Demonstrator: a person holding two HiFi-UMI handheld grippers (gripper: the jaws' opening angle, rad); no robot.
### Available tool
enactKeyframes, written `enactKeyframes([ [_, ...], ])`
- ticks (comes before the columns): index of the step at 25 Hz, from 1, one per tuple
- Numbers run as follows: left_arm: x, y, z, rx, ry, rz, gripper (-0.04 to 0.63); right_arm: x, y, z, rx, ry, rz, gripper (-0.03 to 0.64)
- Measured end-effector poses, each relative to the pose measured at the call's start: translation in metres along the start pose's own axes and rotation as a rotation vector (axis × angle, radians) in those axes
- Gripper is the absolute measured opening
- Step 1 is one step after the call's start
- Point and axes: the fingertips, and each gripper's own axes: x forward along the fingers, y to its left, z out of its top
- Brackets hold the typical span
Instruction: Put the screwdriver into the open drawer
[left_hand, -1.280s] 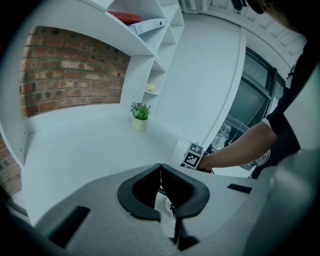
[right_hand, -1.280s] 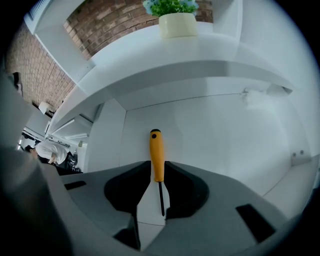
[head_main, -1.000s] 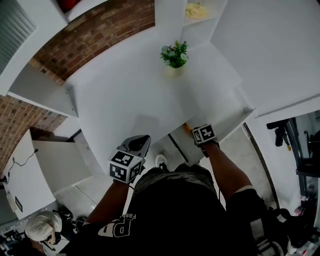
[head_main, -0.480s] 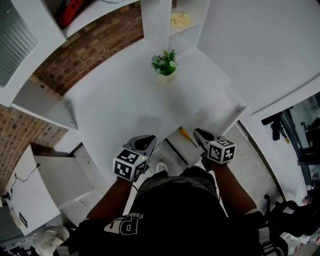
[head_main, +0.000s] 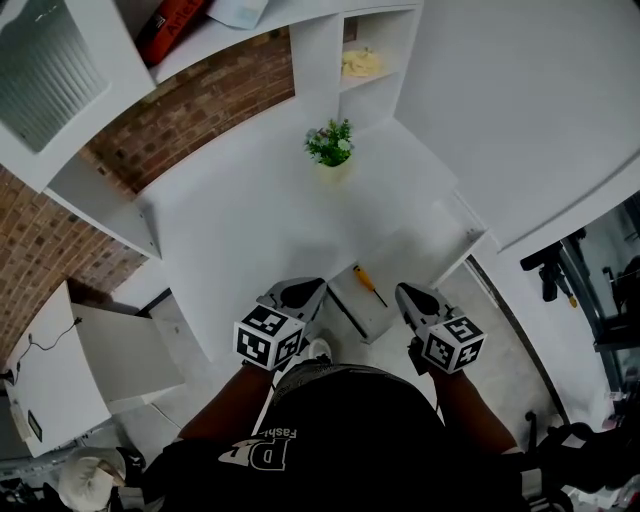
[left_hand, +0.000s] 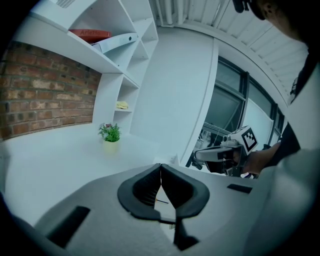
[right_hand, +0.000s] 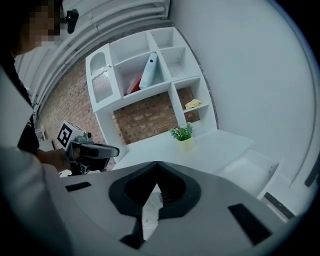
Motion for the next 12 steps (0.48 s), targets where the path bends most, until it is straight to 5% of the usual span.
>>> enactKeyframes([
  [12,-0.019,-0.069,-0.023,-0.015,-0.024,0.070,0.018,-0.080,0.010,-0.024,-0.019,-0.008,0.031,0.006],
])
